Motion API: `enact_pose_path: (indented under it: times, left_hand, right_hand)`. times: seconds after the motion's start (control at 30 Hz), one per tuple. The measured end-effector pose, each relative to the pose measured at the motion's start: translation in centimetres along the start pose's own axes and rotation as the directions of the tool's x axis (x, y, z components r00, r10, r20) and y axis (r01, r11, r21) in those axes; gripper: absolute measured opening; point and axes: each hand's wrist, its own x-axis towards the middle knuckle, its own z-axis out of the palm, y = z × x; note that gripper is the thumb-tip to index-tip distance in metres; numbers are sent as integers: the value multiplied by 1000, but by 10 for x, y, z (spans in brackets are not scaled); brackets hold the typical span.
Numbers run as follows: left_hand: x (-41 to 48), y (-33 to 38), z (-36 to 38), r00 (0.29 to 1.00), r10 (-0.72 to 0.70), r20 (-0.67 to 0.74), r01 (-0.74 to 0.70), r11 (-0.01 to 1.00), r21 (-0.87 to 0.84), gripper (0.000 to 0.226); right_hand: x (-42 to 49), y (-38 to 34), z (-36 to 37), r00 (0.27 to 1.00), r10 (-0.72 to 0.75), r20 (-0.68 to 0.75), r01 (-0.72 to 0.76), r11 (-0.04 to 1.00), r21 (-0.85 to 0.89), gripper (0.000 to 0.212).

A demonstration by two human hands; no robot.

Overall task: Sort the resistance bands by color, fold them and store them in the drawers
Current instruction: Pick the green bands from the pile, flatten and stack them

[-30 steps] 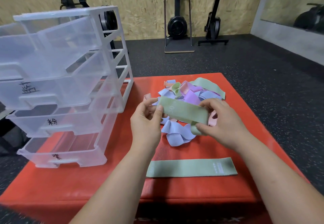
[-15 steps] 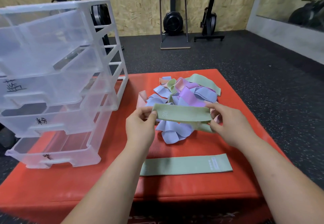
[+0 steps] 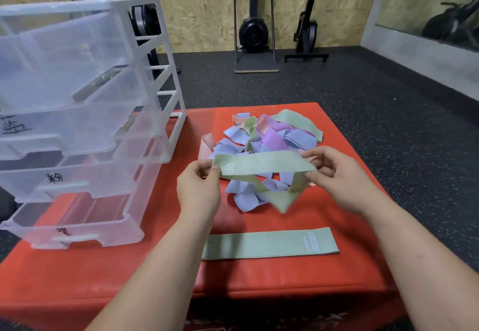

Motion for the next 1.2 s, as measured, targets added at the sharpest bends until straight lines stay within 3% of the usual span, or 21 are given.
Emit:
enact_pose_path:
  times: [0.07, 0.1, 0.2, 0.33, 0.47, 0.63, 0.77, 0.97, 1.2]
  left_hand:
    - [3, 0, -2, 1000, -10, -11, 9, 1000, -23, 10]
    - [4, 0, -3, 1000, -16, -5, 16, 999, -37, 11]
    - [3, 1, -3, 1000, -10, 9, 10, 999, -51, 13]
    - [1, -2, -2, 999, -35, 27, 36, 999, -36, 13]
    - [3, -7, -3, 995, -78, 58, 76, 996, 35, 14]
    - [4, -9, -5, 985, -131, 115, 121, 989, 87, 21]
    - [8, -17, -9, 970, -168, 177, 127, 967, 221, 32]
    - [7, -22, -13, 954, -162, 253, 54, 921, 385, 30]
    - [7, -24, -17, 953, -157, 258, 37, 907, 418, 6]
  right_hand:
    - [-1, -2, -4, 999, 10, -52, -10, 1000, -4, 47]
    - [-1, -3, -8, 996, -27, -91, 19, 996, -88, 48]
    - [-3, 4, -13, 966, -217, -143, 104, 828, -551, 43]
    - [-5, 20, -9, 984, -106, -140, -22, 715, -699, 30]
    - [-9, 29, -12, 989, 108, -103, -148, 808, -570, 30]
    - [-11, 26, -19, 991, 80, -105, -118, 896, -428, 40]
    - [-16, 43, -23, 985, 168, 32, -136, 882, -450, 56]
    - [-20, 43, -26, 932, 344, 116, -325, 933, -154, 62]
    - [-22, 43, -23, 893, 434, 123, -401, 888, -225, 57]
